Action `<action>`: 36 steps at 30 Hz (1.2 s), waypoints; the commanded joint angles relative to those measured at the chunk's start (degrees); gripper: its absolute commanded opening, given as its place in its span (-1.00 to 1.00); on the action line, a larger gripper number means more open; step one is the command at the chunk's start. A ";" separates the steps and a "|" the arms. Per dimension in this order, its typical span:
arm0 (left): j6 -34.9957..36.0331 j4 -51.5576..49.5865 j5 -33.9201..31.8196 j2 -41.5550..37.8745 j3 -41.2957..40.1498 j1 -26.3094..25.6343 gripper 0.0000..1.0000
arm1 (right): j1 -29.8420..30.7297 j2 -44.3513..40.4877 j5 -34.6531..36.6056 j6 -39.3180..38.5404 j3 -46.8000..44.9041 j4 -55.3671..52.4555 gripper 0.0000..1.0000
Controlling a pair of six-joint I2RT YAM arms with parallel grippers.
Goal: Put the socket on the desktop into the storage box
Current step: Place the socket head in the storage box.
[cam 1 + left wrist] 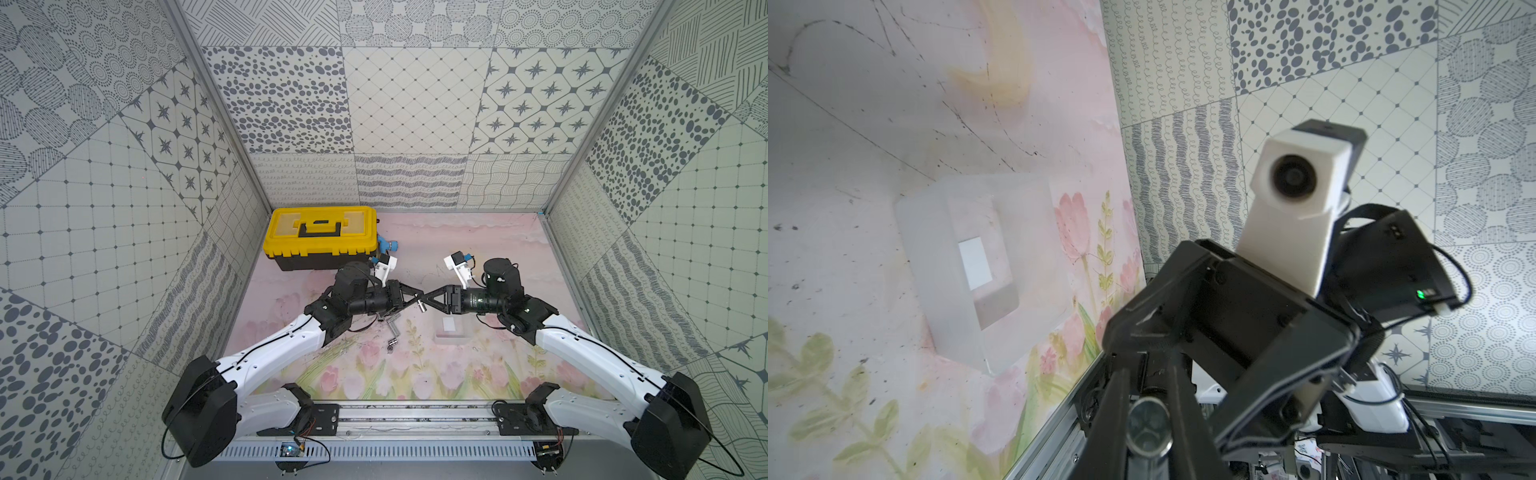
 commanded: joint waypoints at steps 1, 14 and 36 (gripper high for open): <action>-6.94 18.03 8.81 1.41 -1.56 0.99 -1.00 | -0.43 -1.03 -9.50 4.21 -0.94 8.98 0.06; -7.89 21.39 10.49 1.31 -1.96 0.99 -1.00 | -0.49 0.71 -11.20 4.02 -1.75 9.52 -0.36; 10.81 -14.03 -9.99 -4.03 2.37 0.62 0.28 | 4.12 -5.74 38.37 -9.17 4.49 -28.41 -1.00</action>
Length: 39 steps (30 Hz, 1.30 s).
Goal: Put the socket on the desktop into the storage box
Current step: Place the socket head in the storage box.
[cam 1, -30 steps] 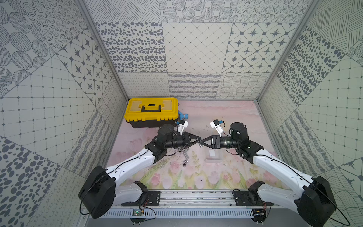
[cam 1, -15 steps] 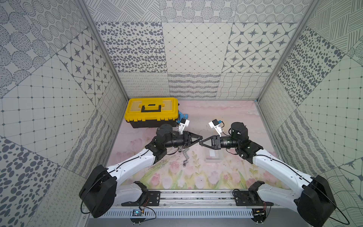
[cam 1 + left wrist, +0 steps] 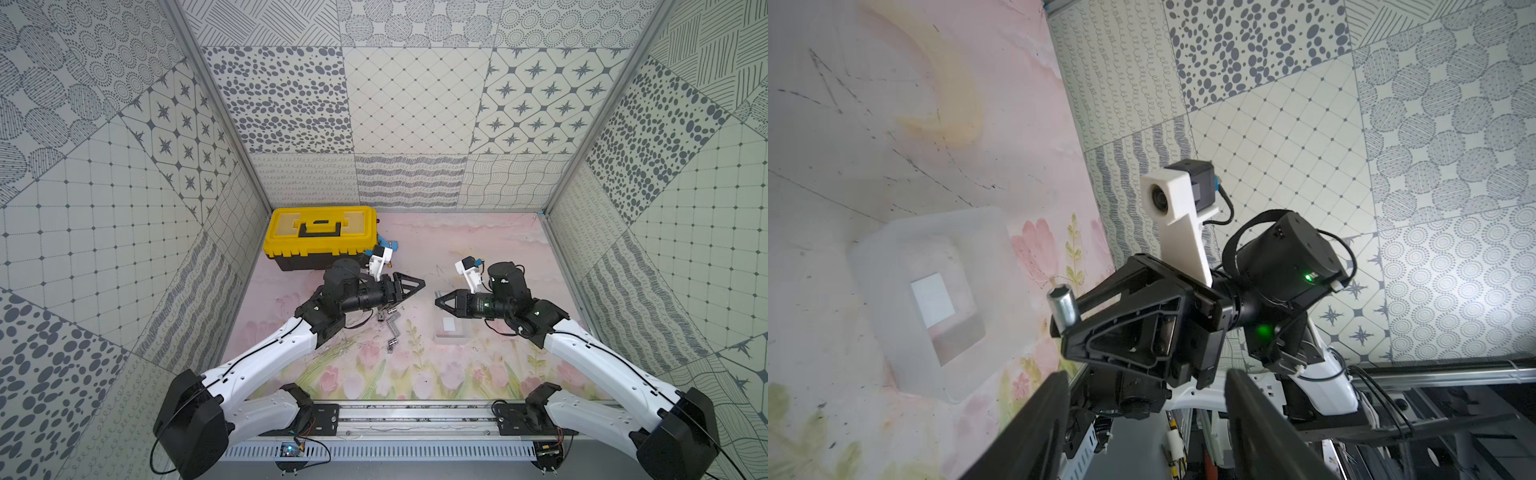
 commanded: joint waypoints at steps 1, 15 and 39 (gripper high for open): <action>7.57 -11.29 -8.23 1.09 -0.22 -0.67 0.28 | 4.09 -1.21 22.89 -3.35 1.93 -9.74 -1.00; 7.01 -9.70 -17.80 12.39 -0.59 -10.89 0.25 | 11.57 10.72 44.54 0.86 3.67 -16.50 -1.00; 5.30 -9.93 -19.53 17.09 -0.68 -11.40 0.16 | 11.60 15.03 41.51 -0.80 1.76 -10.83 -1.00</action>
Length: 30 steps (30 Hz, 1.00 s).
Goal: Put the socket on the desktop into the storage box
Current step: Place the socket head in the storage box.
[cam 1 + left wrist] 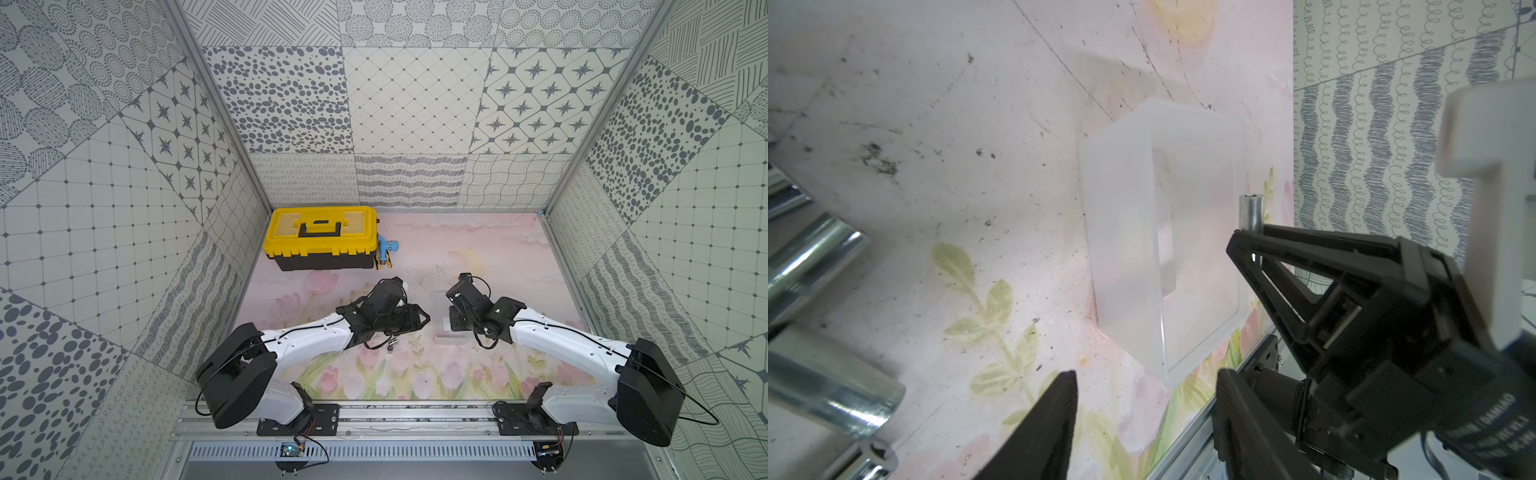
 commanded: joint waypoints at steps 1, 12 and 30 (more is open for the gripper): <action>0.28 -1.34 -1.06 0.66 0.91 -0.19 0.16 | 0.20 0.69 0.41 -0.41 -0.37 2.48 -1.00; 0.46 -1.29 -1.29 0.83 0.38 -0.41 0.15 | 0.17 1.79 0.96 -0.59 -0.33 2.79 -1.00; 0.51 -1.73 -2.48 0.48 -0.22 -0.40 0.14 | 0.31 3.18 0.55 -0.94 -0.20 4.46 -0.37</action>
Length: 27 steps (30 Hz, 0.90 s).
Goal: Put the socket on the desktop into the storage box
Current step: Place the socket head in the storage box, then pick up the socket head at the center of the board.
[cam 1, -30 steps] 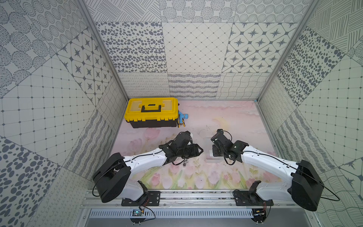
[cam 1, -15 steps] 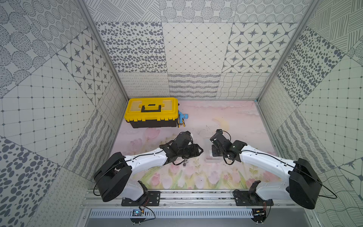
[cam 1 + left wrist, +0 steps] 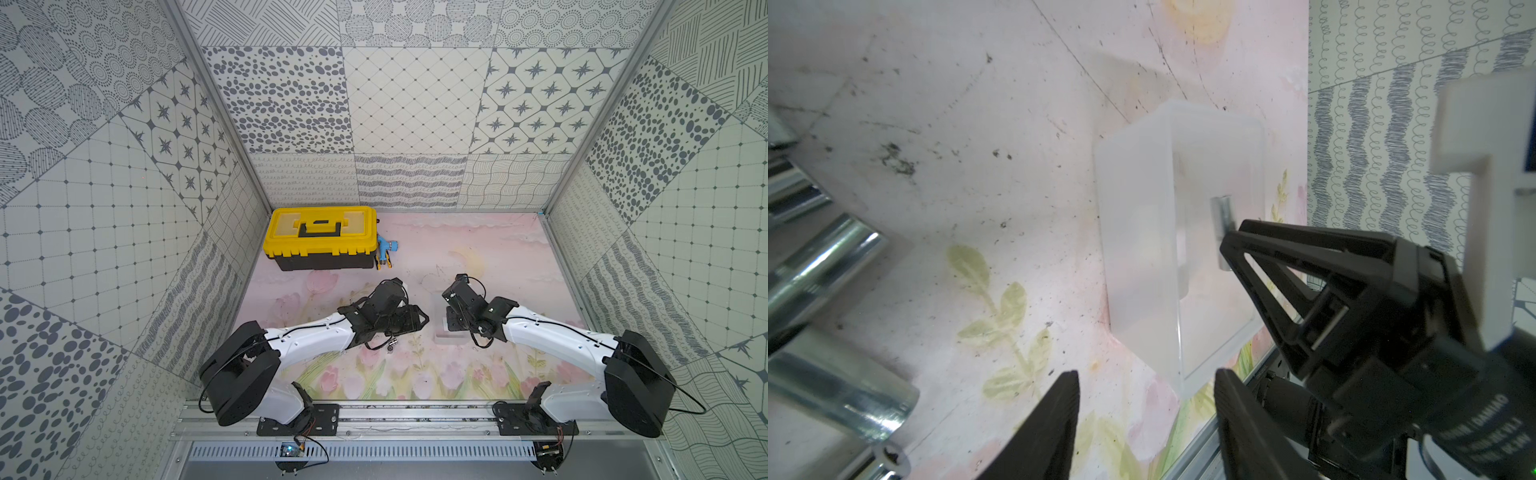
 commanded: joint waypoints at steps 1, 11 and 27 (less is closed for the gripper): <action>0.53 -1.96 -1.41 -0.60 -0.03 -0.25 0.13 | 0.45 -0.41 0.37 -0.96 0.29 1.64 -0.31; 4.41 -17.79 -14.90 -7.10 5.45 0.44 0.16 | 3.22 -5.58 1.48 -2.10 4.46 -1.72 -0.12; 3.87 -26.72 -15.92 -14.60 -0.17 7.42 0.14 | 5.71 -7.36 -6.14 -0.94 3.80 2.75 -0.24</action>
